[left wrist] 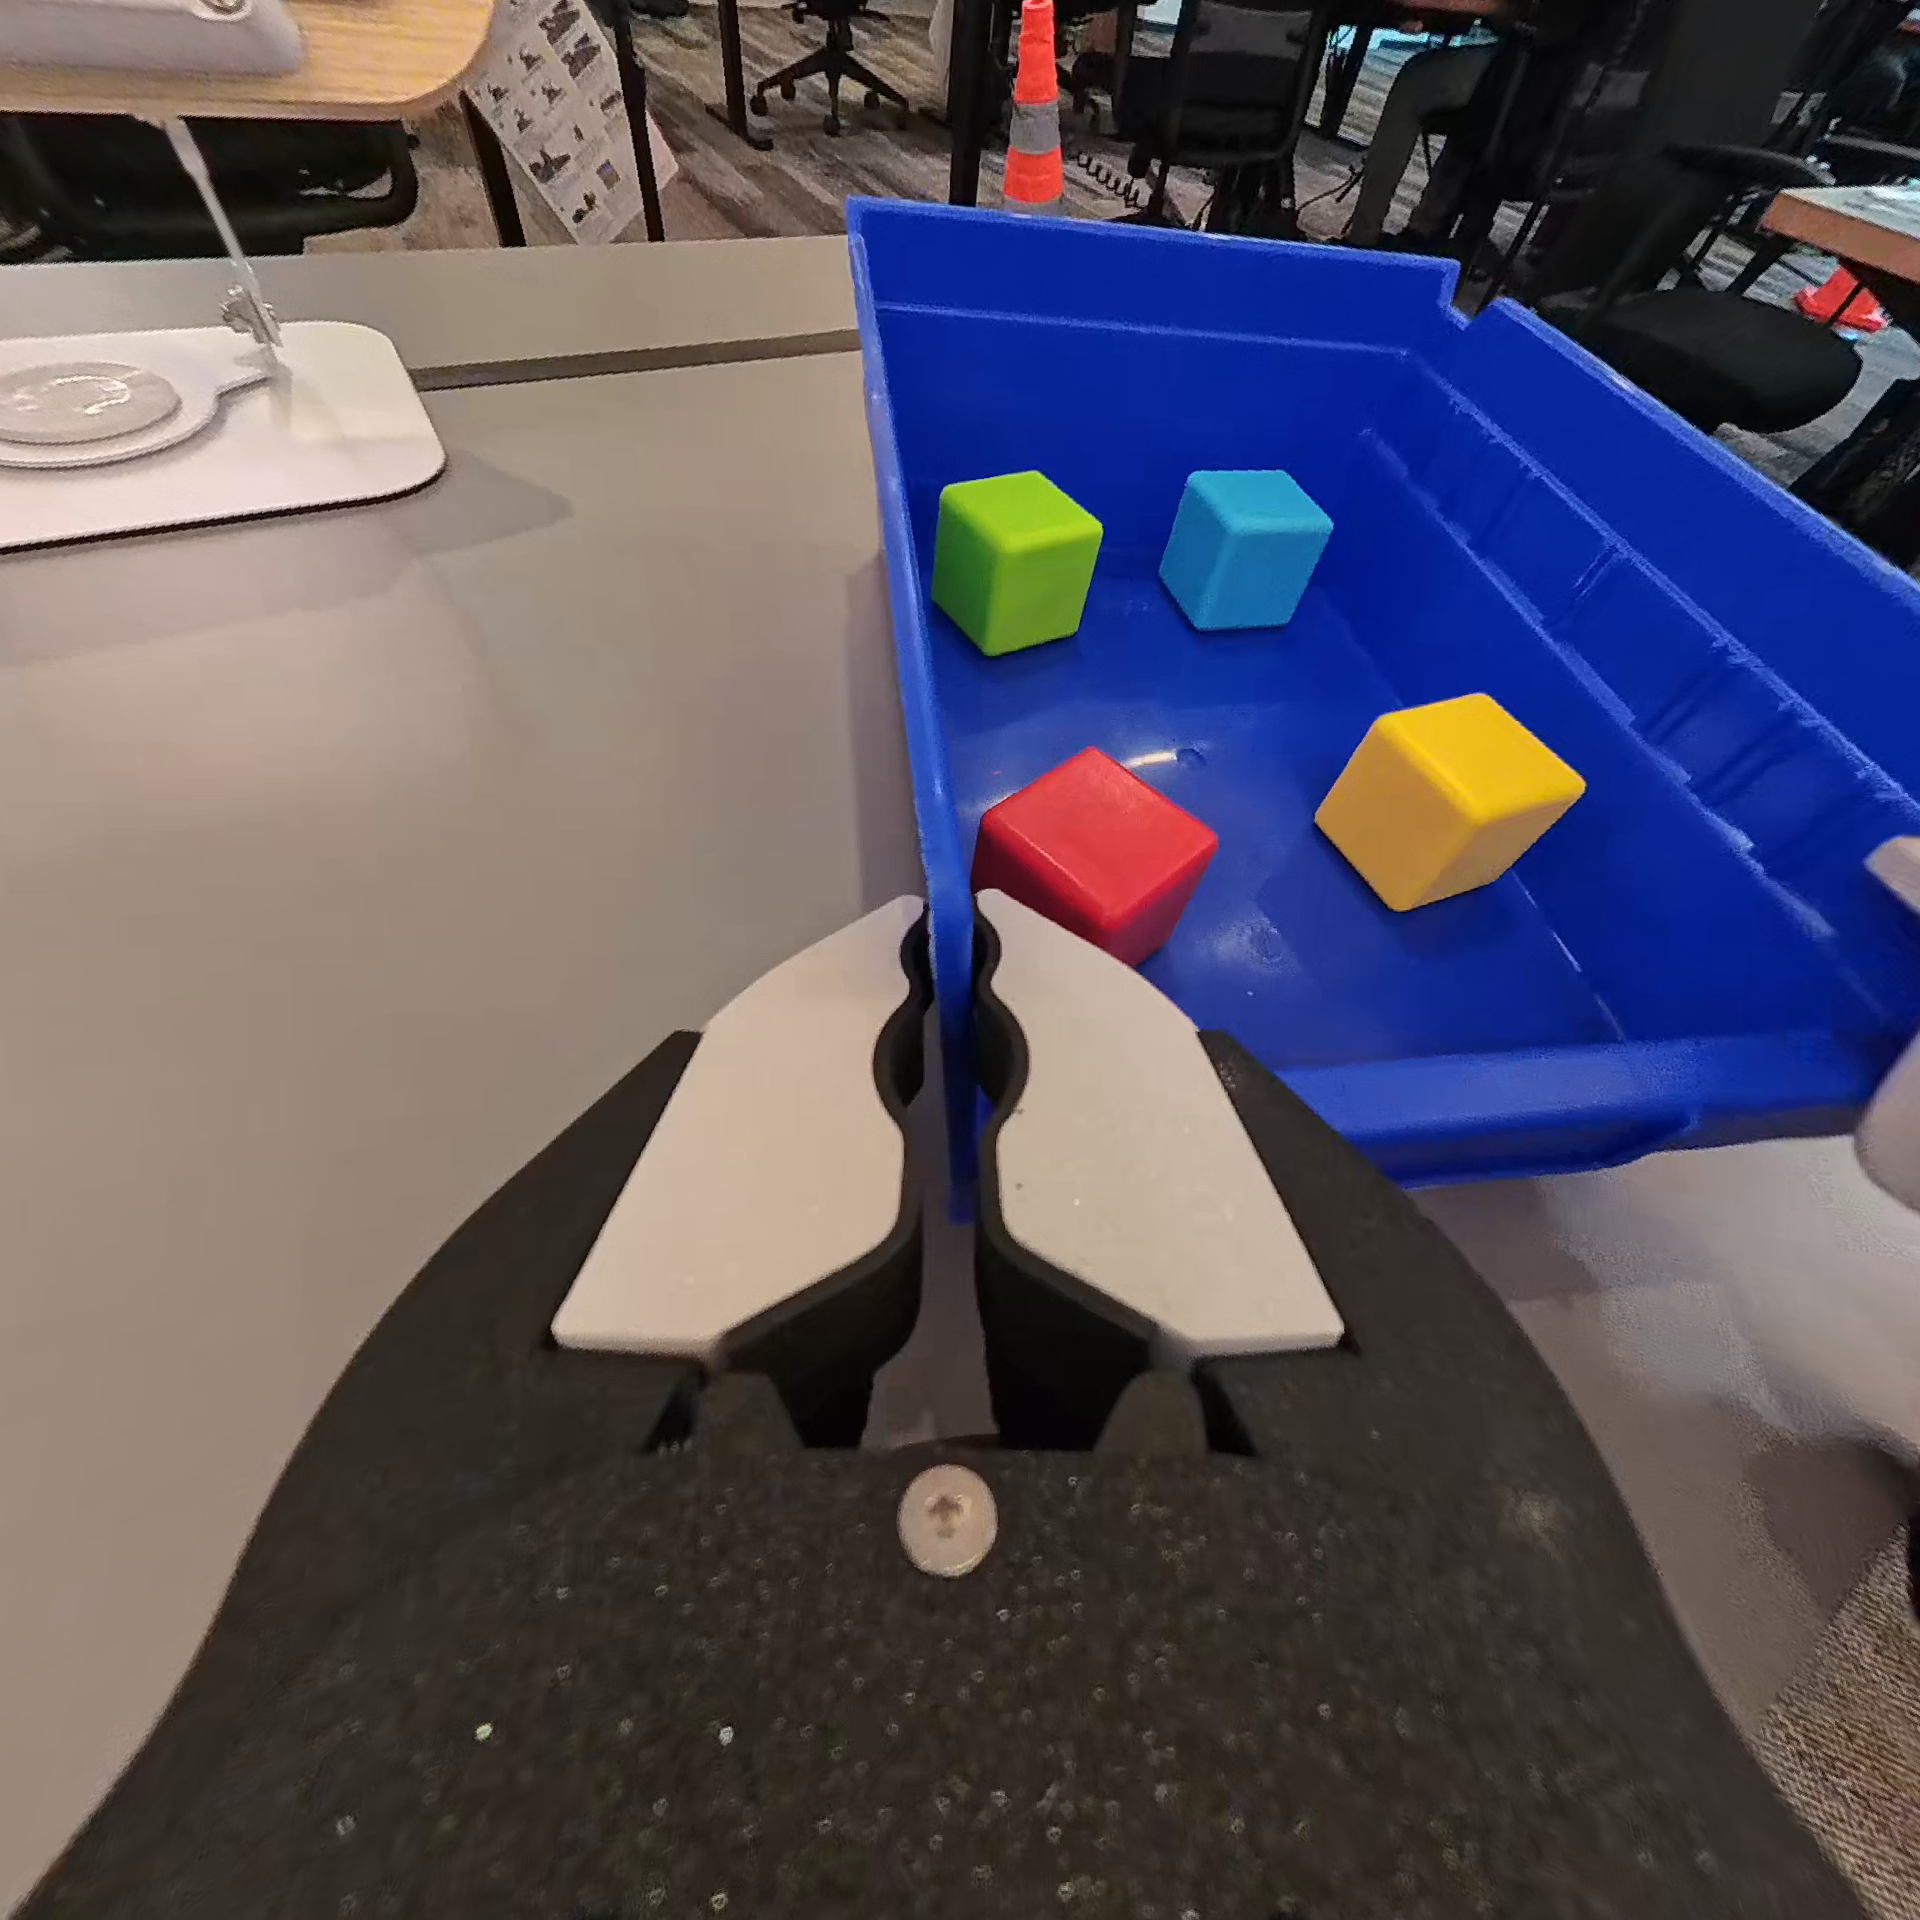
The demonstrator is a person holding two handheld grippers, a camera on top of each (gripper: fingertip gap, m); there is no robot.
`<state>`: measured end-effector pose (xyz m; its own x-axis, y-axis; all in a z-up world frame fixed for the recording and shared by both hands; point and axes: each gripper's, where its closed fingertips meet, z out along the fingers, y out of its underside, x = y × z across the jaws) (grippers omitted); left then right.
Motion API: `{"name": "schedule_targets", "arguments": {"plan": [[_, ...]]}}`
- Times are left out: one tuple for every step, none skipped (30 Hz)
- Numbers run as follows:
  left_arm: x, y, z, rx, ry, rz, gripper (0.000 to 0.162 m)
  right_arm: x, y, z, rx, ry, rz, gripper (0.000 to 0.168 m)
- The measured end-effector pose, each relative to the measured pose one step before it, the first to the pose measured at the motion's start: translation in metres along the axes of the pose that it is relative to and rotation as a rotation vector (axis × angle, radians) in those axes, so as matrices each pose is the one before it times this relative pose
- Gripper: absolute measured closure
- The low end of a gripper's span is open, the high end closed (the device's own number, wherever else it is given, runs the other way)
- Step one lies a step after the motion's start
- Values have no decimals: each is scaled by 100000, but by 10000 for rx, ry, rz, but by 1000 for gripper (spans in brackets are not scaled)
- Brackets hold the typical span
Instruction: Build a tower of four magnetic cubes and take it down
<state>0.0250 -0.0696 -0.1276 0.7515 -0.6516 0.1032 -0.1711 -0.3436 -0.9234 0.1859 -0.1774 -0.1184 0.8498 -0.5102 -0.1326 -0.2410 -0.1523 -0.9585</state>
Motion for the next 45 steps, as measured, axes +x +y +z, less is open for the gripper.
{"name": "schedule_targets", "arguments": {"plan": [[-92, 65, -392, 41, -6, 22, 159, -211, -104, -152, -14, -159, 116, 165], [-176, 55, -469, 52, -39, 15, 159, -290, -28, -140, -24, -92, 108, 166], [-299, 29, -550, 61, -103, 37, 159, -442, 60, -179, -13, -52, 176, 165], [-505, -18, -609, 60, -149, 46, 159, -631, 95, -219, -3, -45, 147, 166], [-699, -62, -647, 76, -147, -3, 159, -850, 68, -269, 34, -78, 81, 166], [-899, -94, -689, 72, -143, -30, 159, -1085, -67, -314, 107, -114, 45, 166], [-1101, -130, -744, 80, -173, -32, 159, -1325, -148, -334, 144, -139, -41, 166], [-1304, -169, -808, 103, -192, -37, 160, -1529, -138, -292, 145, -165, -113, 166], [-1464, -209, -872, 118, -208, -32, 160, -1678, -94, -216, 131, -222, -70, 166], [-1619, -231, -911, 101, -253, 0, 160, -1790, 59, -63, 40, -264, -14, 166], [-1753, -207, -924, 51, -306, 9, 160, -1880, 231, 89, -46, -299, 32, 166], [-1858, -143, -851, -2, -348, 31, 160, -1919, 383, 290, -127, -318, 10, 165], [-1891, -46, -751, -45, -364, 31, 160, -1907, 503, 422, -176, -346, 24, 166], [-1868, 67, -612, -61, -376, 1, 160, -1846, 555, 517, -182, -344, 47, 166], [-1811, 189, -441, -81, -385, -4, 160, -1730, 622, 609, -192, -292, -66, 165], [-1698, 300, -290, -105, -334, -32, 160, -1587, 570, 561, -155, -238, -95, 165], [-1541, 339, -193, -100, -244, -80, 160, -1458, 492, 502, -135, -229, -1, 165], [-1426, 346, -166, -93, -189, -105, 160, -1338, 457, 460, -165, -202, -27, 165], [-1288, 323, -140, -94, -168, -121, 160, -1211, 393, 421, -141, -174, -27, 166], [-1096, 285, -86, -83, -147, -104, 160, -1025, 308, 368, -79, -123, 12, 165], [-883, 212, -37, -46, -114, -58, 160, -805, 275, 318, -58, -88, 18, 165], [-678, 161, 25, -30, -58, -16, 160, -606, 208, 265, -31, -72, 48, 165], [-487, 145, 86, -39, 10, -26, 160, -414, 170, 194, 6, -37, 53, 165], [-363, 164, 131, -47, 44, -82, 160, -298, 151, 134, 32, -15, 34, 165], [-260, 166, 134, -64, 31, -44, 160, -246, 46, 26, 46, 6, -53, 165], [-191, 139, 126, -23, 31, -6, 160, -150, 49, 7, 15, 35, -121, 165], [-168, 109, 91, 22, 44, -16, 159, -122, 79, 21, 2, 2, -116, 165], [-127, 141, 111, 46, 45, -22, 159, -71, 148, 22, -24, -2, -82, 165], [-102, 217, 126, 39, 28, -75, 159, -47, 201, 32, -109, -38, 37, 165], [-63, 288, 98, 28, 51, -179, 159, -68, 224, 50, -172, -104, 106, 163], [170, 133, 57, 97, 199, -156, 155, -119, 198, 82, -172, -210, 95, 158], [339, 45, -67, -19, 297, -74, 148, -193, -26, -10, -27, -310, -13, 154], [409, 33, -116, -85, 313, -104, 139, -268, 245, 28, -240, -361, -97, 146], [545, 15, -167, -89, 386, -106, 126, -25, 494, -52, -418, -240, 39, 139], [403, 44, -311, -99, 302, -61, 115, 75, 375, -237, -289, -214, 119, 131], [244, 27, -530, -33, 236, 27, 112, -116, 445, -494, -274, -359, -81, 127], [145, 4, -748, 39, 228, 75, 113, -2, 545, -805, -210, -259, -288, 126], [-54, -9, -954, 105, 159, 49, 113, 43, 379, -1115, 66, -187, -264, 127], [-235, -43, -1116, 155, 97, 26, 113, -412, 297, -1390, 227, -494, -367, 127], [-480, -41, -1198, 147, 13, 17, 112, -420, 341, -1451, 286, -473, -494, 127], [-832, -98, -1242, 148, -114, 38, 111, -14, 346, -1482, 302, -129, -361, 127], [-1297, -176, -1208, 163, -292, 71, 110, 23, 220, -1501, 377, -75, -187, 127], [-1779, -232, -1083, 124, -437, 112, 108, -179, 103, -1379, 376, -202, -24, 129], [-2338, -235, -881, 50, -595, 61, 108, -228, -11, -1092, 228, -194, 80, 131], [-2738, -291, -610, 43, -637, -109, 107, -165, -157, -734, 55, -101, 82, 131]]}}
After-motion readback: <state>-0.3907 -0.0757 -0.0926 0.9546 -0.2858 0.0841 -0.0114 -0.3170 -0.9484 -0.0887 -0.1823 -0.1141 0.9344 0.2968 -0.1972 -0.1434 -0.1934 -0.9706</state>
